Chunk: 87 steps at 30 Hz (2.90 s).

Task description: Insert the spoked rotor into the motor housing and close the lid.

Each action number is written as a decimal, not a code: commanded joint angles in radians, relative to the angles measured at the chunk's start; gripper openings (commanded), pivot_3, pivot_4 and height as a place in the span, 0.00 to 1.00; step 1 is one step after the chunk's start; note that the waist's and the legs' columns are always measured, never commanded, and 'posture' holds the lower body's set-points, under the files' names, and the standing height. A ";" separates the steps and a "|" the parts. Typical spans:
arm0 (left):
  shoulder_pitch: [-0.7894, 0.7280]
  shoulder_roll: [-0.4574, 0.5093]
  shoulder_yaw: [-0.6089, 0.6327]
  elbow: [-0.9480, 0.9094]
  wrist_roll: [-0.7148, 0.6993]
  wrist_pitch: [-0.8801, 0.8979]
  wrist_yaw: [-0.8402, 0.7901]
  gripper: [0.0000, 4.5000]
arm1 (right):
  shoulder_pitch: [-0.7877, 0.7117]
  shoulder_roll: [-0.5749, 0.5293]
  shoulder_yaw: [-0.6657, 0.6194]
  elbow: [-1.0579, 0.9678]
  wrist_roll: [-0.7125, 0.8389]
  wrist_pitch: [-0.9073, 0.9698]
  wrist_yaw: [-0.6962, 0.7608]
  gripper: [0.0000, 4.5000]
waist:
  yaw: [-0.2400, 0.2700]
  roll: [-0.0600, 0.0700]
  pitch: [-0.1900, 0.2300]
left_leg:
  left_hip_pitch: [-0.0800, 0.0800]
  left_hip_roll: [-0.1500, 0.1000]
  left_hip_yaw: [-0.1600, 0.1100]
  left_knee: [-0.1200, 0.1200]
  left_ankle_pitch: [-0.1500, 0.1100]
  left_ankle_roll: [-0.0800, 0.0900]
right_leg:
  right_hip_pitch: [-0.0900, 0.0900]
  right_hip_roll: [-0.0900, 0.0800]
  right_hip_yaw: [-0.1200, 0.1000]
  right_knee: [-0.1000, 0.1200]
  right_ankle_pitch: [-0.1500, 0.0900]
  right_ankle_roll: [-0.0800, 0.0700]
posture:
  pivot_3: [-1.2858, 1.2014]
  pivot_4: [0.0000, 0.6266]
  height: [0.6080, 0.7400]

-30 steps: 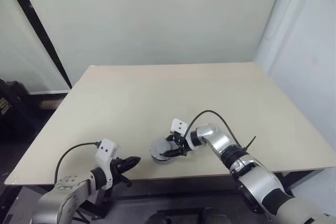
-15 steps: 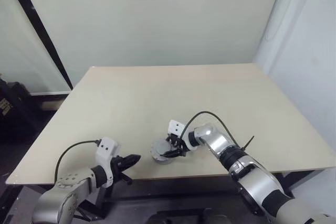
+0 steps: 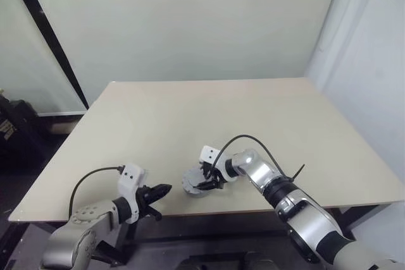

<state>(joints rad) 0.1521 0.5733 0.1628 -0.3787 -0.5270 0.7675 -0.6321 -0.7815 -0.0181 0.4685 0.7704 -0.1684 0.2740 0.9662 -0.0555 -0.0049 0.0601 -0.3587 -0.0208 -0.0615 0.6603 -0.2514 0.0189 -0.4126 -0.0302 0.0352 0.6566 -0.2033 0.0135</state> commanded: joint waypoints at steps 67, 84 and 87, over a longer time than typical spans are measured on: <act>-0.227 -0.157 -0.251 0.357 0.204 -0.118 0.032 0.00 | -0.045 -0.038 -0.585 0.019 0.407 0.801 -0.275 0.99 | 0.006 0.012 -0.001 | -0.003 -0.004 -0.007 -0.007 0.000 0.001 | 0.004 -0.005 -0.006 -0.013 -0.001 0.002 | 0.52 0.00 1.00; -0.229 -0.154 -0.242 0.346 0.213 -0.107 0.025 0.00 | -0.019 0.074 -0.842 0.167 0.599 0.949 -0.449 0.99 | 0.004 0.012 -0.002 | -0.003 -0.004 -0.002 -0.015 0.003 0.006 | 0.003 -0.002 -0.002 -0.016 -0.001 0.003 | 0.52 0.00 1.00; -0.226 -0.153 -0.242 0.345 0.212 -0.107 0.025 0.00 | -0.008 0.099 -0.840 0.152 0.611 0.967 -0.454 0.99 | 0.004 0.012 -0.002 | -0.003 -0.004 -0.003 -0.015 0.003 0.006 | 0.003 -0.002 -0.002 -0.016 -0.001 0.002 | 0.52 0.00 1.00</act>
<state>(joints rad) -0.0769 0.4242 -0.0562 -0.0435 -0.3254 0.6470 -0.6012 -0.7934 0.0614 -0.3769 0.9259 0.4099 1.2140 0.5157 -0.0513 0.0073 0.0584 -0.3621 -0.0248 -0.0641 0.6452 -0.2486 0.0253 -0.4094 -0.0321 0.0330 0.6404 -0.2043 0.0160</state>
